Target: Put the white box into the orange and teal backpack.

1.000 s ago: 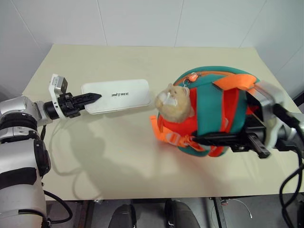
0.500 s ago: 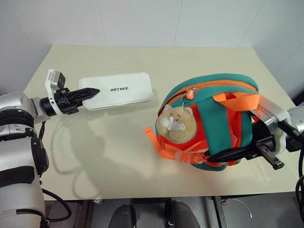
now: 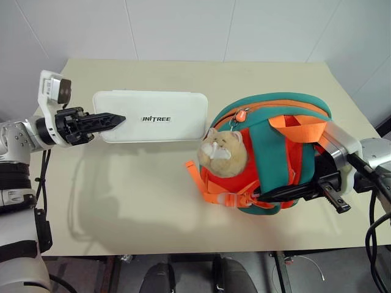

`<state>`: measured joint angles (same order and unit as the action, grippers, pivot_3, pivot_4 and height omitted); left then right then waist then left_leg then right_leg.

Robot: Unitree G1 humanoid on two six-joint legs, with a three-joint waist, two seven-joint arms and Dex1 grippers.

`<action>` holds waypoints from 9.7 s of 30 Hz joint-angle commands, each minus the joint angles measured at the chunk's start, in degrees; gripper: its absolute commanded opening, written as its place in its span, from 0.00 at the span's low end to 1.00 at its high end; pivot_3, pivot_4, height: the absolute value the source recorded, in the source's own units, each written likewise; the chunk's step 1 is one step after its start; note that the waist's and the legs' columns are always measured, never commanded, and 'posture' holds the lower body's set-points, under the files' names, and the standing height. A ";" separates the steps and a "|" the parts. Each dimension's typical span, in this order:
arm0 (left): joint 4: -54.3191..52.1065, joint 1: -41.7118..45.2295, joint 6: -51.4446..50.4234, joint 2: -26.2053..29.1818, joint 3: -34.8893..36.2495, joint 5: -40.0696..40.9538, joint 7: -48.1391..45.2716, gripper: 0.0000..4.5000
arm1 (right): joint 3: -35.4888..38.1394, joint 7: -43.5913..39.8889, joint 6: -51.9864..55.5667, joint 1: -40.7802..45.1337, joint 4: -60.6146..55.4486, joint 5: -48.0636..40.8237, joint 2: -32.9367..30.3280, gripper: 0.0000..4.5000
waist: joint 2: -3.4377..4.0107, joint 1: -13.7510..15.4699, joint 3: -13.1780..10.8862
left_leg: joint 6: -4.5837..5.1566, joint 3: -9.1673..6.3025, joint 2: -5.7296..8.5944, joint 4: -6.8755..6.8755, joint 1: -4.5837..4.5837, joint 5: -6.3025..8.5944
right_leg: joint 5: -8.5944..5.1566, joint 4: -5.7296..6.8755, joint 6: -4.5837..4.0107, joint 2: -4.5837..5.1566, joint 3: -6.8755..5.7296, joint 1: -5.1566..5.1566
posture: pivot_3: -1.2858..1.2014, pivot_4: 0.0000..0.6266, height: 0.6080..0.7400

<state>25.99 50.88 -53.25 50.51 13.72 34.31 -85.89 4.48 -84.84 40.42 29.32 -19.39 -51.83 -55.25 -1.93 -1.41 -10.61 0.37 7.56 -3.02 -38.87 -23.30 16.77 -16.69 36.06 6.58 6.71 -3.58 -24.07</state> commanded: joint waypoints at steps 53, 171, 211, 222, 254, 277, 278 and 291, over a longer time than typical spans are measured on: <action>3.65 20.95 23.35 -13.91 -26.31 -11.89 -6.54 0.29 | -0.74 3.80 -1.87 2.46 1.95 3.59 3.51 0.12 | 0.02 1.41 -0.01 | 0.14 0.38 0.00 -0.18 0.00 0.16 | 0.04 -0.11 0.06 -0.06 -0.12 0.23 | 0.52 0.24 1.00; -38.38 4.66 -13.77 -17.12 -13.59 12.81 30.13 0.99 | -0.52 8.77 -3.36 1.48 1.86 7.40 6.18 0.12 | 0.13 1.41 -0.07 | 0.12 -0.36 0.08 -0.25 0.06 0.14 | 0.06 -0.13 0.10 -0.06 -0.14 0.47 | 0.52 0.24 1.00; -24.12 12.47 0.63 -5.34 -14.22 4.64 17.25 0.16 | 1.16 9.17 -5.38 -3.42 1.03 7.61 4.91 0.12 | 0.14 1.35 -0.07 | 0.13 -0.40 0.10 -0.22 0.04 0.14 | 0.06 -0.21 0.10 -0.07 -0.19 0.49 | 0.52 0.24 1.00; -10.00 14.22 11.34 2.03 -24.07 -7.79 1.94 0.16 | 1.35 9.51 -6.04 -4.63 1.58 7.91 4.79 0.12 | 0.14 1.33 -0.08 | 0.15 -0.35 0.09 -0.19 0.02 0.16 | 0.05 -0.24 0.08 -0.09 -0.20 0.44 | 0.52 0.24 1.00; 14.48 16.78 33.02 -7.31 -41.03 -27.73 -6.60 0.16 | 0.13 10.59 -6.57 -3.78 2.43 8.68 5.61 0.12 | 0.14 1.38 -0.08 | 0.19 -0.32 0.06 -0.20 0.02 0.19 | 0.04 -0.18 0.06 -0.05 -0.22 0.39 | 0.52 0.24 1.00; 15.56 18.84 31.63 -17.39 -28.70 -25.34 1.39 0.16 | -0.10 12.93 -5.39 -2.24 3.14 9.97 6.08 0.12 | 0.14 1.42 -0.08 | 0.19 -0.36 0.06 -0.22 -0.05 0.19 | 0.04 -0.18 0.07 -0.04 -0.27 0.36 | 0.52 0.24 1.00; 14.58 18.46 31.75 -17.22 -27.89 -25.17 1.18 0.16 | -0.06 13.06 -5.32 -2.28 3.11 9.88 6.05 0.12 | 0.14 1.45 -0.08 | 0.19 -0.37 0.06 -0.22 -0.05 0.19 | 0.04 -0.19 0.07 -0.03 -0.27 0.36 | 0.52 0.24 1.00; -8.21 8.03 11.93 -8.93 -17.09 -14.17 2.53 1.00 | 0.14 12.68 -3.33 -2.61 2.86 9.19 3.99 0.51 | 0.15 1.31 -0.08 | 0.18 -0.36 0.05 -0.21 0.01 0.18 | 0.05 -0.14 0.07 -0.05 -0.28 0.40 | 0.52 0.24 1.00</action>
<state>19.93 59.53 -40.82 41.03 -3.50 19.29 -83.77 2.87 -71.74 37.03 26.06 -15.44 -42.00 -50.45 -1.78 -0.11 -10.68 0.55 7.19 -2.97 -39.10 -23.26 16.94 -16.64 35.94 6.65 6.66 -3.85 -23.63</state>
